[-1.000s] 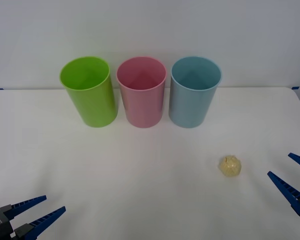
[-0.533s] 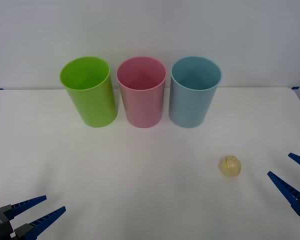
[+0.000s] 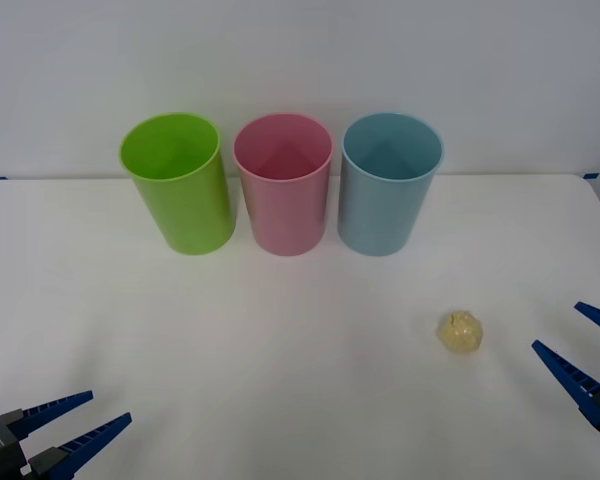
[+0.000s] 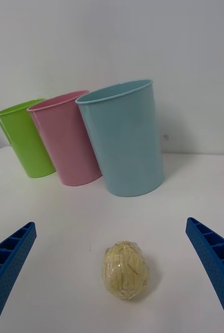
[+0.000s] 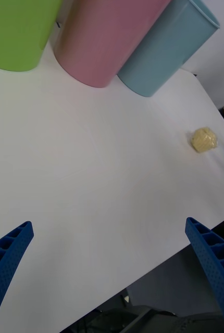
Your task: Put cans in the blue bin and PET bottles in the pink bin and trash in the green bin.
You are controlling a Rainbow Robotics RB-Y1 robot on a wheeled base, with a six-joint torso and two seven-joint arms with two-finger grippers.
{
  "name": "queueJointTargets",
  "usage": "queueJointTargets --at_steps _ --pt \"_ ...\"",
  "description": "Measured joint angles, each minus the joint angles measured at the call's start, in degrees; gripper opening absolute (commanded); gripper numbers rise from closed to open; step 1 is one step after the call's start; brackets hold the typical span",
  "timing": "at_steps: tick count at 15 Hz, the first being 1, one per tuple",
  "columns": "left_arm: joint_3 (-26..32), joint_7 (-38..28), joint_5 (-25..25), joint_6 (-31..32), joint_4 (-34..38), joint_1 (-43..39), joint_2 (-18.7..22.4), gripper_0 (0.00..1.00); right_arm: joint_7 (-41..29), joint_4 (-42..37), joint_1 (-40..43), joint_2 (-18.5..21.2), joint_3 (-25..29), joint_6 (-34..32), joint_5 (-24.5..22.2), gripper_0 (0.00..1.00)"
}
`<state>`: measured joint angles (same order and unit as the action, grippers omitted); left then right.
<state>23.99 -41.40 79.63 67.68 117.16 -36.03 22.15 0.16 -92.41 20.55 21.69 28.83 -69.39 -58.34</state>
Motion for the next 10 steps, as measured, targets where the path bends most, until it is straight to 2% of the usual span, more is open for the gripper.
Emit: queueJointTargets --at_steps 2,6,8,10 --pt "0.0 0.0 0.0 0.0 0.0 0.0 0.0 1.00 -0.5 -1.5 0.0 1.6 0.2 0.4 -0.4 1.00" --pt "0.0 0.0 0.0 0.0 0.0 0.0 0.0 1.00 -2.2 -4.4 -0.1 7.8 1.4 1.3 -2.1 1.00" --pt "0.0 0.0 0.0 0.0 0.0 0.0 0.0 1.00 -4.9 -7.3 0.0 8.4 3.4 1.4 -6.2 1.00" --pt "0.0 0.0 0.0 0.0 0.0 0.0 0.0 1.00 -10.4 -12.0 0.4 8.5 5.2 1.4 -12.6 1.00"
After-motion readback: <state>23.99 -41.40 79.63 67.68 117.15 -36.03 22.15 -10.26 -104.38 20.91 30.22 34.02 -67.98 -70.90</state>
